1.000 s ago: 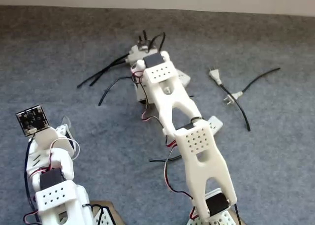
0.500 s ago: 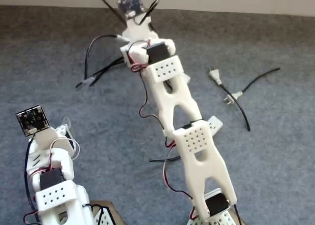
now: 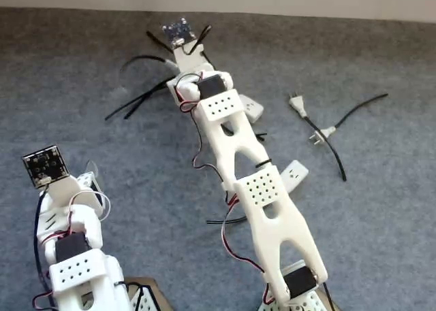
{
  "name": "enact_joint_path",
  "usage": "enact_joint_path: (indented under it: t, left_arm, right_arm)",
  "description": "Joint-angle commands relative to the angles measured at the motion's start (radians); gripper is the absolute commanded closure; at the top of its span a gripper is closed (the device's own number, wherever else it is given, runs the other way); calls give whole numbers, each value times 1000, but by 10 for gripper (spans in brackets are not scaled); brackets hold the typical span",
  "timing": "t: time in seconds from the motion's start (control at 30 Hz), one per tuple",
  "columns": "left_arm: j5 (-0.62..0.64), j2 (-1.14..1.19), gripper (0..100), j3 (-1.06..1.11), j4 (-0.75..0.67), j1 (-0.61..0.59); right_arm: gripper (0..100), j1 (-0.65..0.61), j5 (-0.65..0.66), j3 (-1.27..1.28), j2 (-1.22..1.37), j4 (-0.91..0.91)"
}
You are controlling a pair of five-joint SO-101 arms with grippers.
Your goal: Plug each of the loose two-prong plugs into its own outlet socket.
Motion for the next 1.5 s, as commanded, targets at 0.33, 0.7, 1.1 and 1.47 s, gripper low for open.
enact_joint_path:
  t: [0.33,0.7,1.1,1.47]
  left_arm:
    - [0,-12,801,-33,3,10]
    - [0,-12,801,-33,3,12]
    - [-3,-12,800,-16,0,67]
    - [-3,-12,800,-13,-2,88]
  right_arm:
    - [571,-226,245,-303,-427,564]
    - [571,104,241,-223,-921,565]
    - [571,556,72,555,-1423,562]
    - [571,547,-506,1230,-1592,558]
